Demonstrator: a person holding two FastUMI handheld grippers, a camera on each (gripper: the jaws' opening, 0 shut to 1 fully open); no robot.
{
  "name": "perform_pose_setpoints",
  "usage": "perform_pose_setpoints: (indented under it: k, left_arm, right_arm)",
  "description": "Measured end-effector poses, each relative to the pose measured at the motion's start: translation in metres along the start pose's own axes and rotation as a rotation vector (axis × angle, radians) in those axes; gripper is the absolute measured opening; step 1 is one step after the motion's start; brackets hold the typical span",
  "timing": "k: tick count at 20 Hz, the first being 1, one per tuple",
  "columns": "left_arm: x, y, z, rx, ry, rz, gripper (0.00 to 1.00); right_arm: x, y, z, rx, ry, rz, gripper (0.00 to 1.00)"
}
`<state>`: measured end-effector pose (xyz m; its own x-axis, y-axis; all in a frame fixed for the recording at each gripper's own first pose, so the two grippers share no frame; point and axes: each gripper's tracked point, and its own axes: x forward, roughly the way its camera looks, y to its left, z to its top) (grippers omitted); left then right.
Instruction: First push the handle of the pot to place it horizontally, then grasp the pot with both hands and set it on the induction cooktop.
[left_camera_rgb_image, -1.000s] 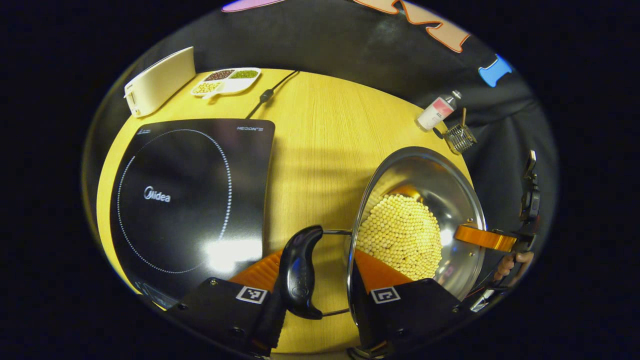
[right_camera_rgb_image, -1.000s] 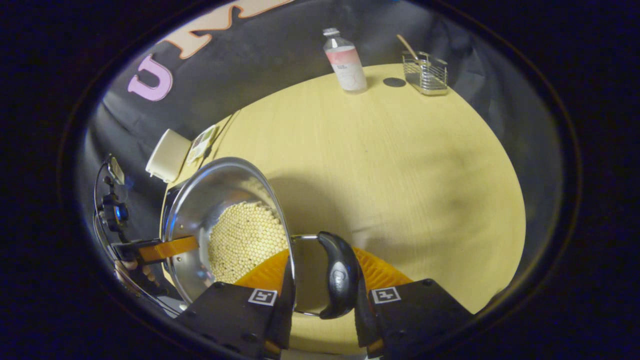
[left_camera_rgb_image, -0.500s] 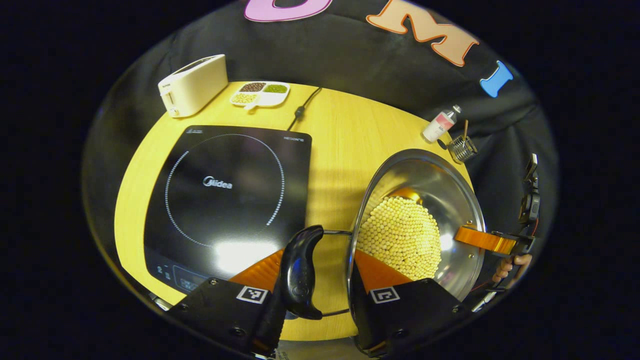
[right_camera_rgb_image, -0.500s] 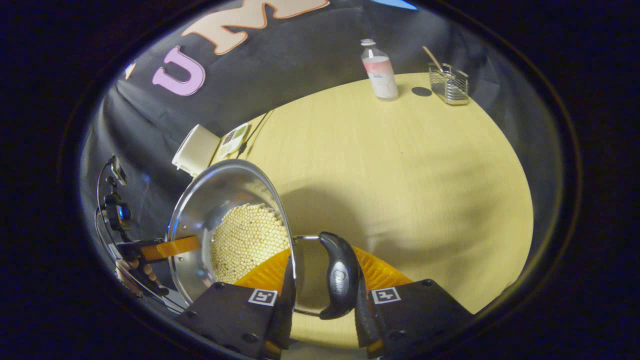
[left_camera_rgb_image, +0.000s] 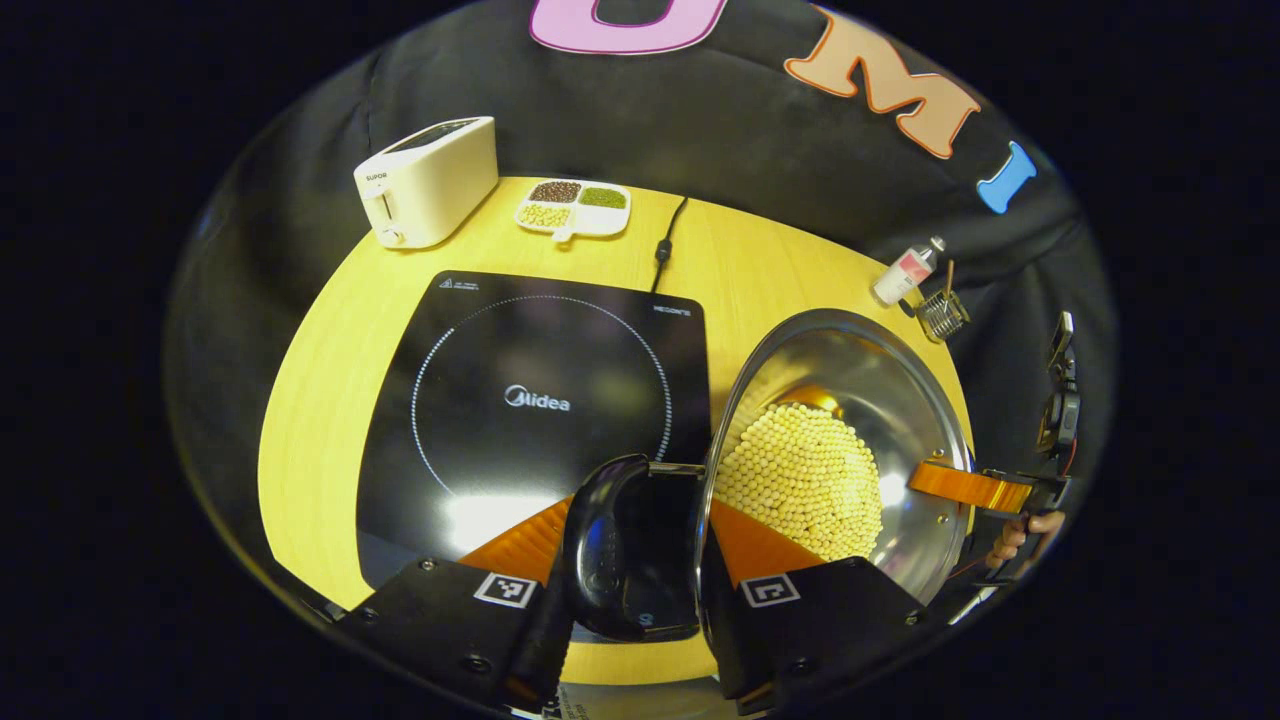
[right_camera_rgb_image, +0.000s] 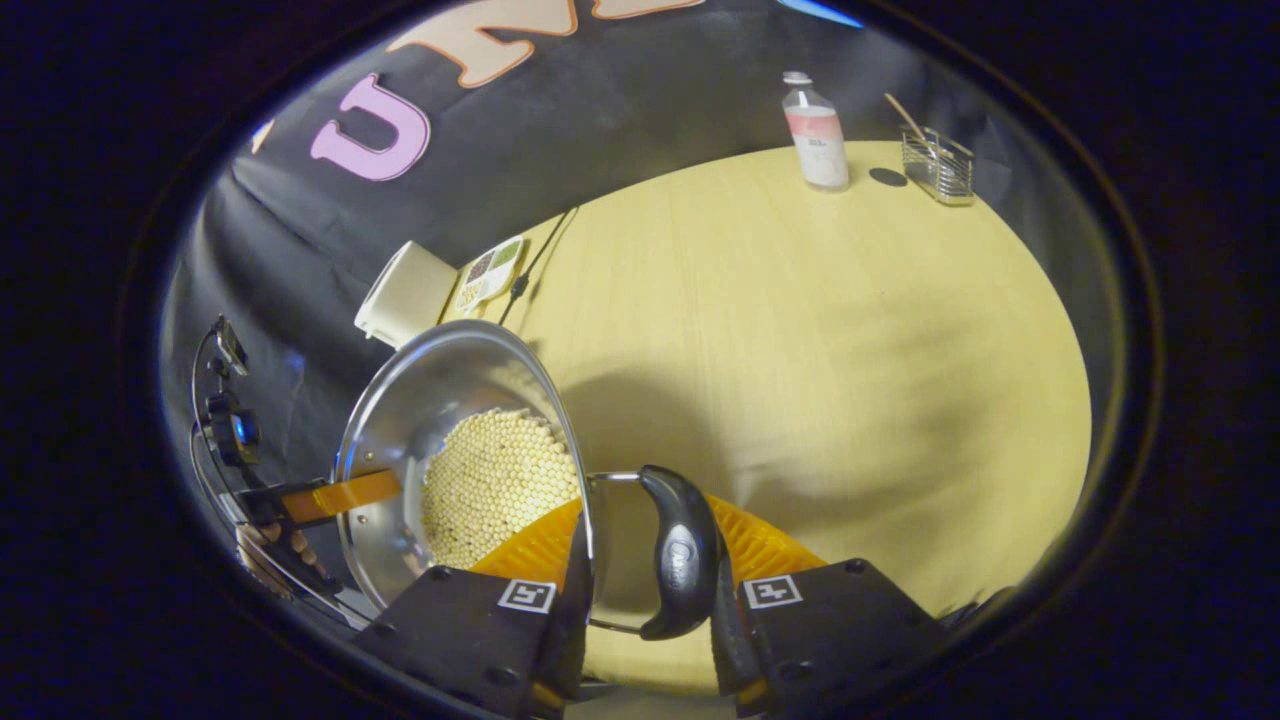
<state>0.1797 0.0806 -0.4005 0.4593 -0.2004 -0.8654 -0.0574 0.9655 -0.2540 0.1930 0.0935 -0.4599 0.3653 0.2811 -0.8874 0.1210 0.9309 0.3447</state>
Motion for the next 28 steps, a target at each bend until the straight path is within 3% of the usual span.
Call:
perform_pose_setpoints:
  k: [5, 6, 12, 13, 16, 17, 23, 28]
  left_arm:
    - [0.019, 0.060, 0.017, 0.019, 0.026, -0.060, 0.60]
    - [0.022, 0.071, 0.020, 0.027, 0.029, -0.073, 0.60]
    - [0.033, 0.120, 0.034, 0.047, 0.029, -0.116, 0.60]
    - [0.034, 0.125, 0.036, 0.044, 0.031, -0.119, 0.60]
    - [0.036, 0.143, 0.048, 0.047, 0.018, -0.111, 0.59]
    - [0.036, 0.150, 0.053, 0.053, 0.012, -0.106, 0.60]
    - [0.036, 0.185, 0.072, 0.078, -0.039, -0.070, 0.59]
    - [0.040, 0.196, 0.078, 0.114, -0.060, -0.032, 0.65]
  right_arm:
    - [0.025, 0.050, -0.011, 0.025, -0.009, -0.088, 0.46]
    - [0.030, 0.059, -0.015, 0.034, -0.011, -0.111, 0.53]
    - [0.050, 0.103, -0.020, 0.040, -0.006, -0.178, 0.53]
    - [0.054, 0.110, -0.017, 0.033, -0.004, -0.185, 0.50]
    - [0.067, 0.127, -0.009, 0.029, -0.002, -0.189, 0.53]
    - [0.072, 0.132, -0.008, 0.028, 0.000, -0.188, 0.46]
    - [0.097, 0.165, 0.002, 0.029, 0.002, -0.174, 0.46]
    - [0.106, 0.169, 0.006, 0.031, -0.006, -0.179, 0.50]
